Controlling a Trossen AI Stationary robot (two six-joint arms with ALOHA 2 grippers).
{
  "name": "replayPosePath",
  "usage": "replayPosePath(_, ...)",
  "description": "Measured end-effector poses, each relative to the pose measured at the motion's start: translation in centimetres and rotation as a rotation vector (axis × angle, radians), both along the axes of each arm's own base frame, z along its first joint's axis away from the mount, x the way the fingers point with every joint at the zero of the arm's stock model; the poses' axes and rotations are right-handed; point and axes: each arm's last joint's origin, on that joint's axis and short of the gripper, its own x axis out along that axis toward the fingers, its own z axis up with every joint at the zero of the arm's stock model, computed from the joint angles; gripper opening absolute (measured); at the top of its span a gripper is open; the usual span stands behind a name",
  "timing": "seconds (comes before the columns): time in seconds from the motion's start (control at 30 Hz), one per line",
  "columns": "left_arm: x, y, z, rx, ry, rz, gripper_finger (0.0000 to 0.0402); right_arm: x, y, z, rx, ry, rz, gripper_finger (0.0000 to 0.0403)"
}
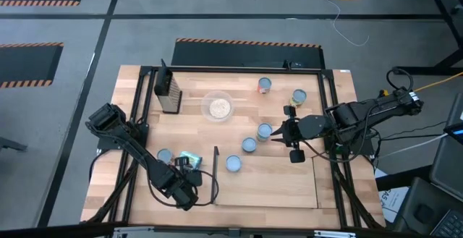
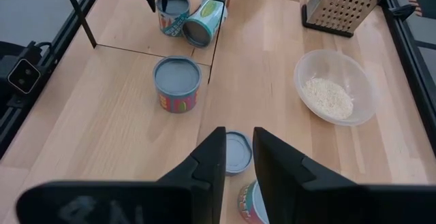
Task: Pick and place cans onto a shelf
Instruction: Put the canned carrot on the shelf
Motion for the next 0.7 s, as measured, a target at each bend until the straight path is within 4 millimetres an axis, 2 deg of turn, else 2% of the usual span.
replayPosePath(0.17,0.0,0.0,0.0,0.001,0.001,-0.002,0.0009,0.0,0.0,0.0,0.000,0.000,0.000,0.0079)
replayPosePath(0.4,-0.2,0.1,0.3,-0.004,0.008,-0.032,0.0004,0.0,0.0,0.0,0.000,0.000,0.000,0.0079)
replayPosePath(0.7,-0.9,0.4,2.3,-0.079,-0.009,-0.044,0.0002,0.0,0.0,0.0,0.000,-0.001,0.001,0.0079)
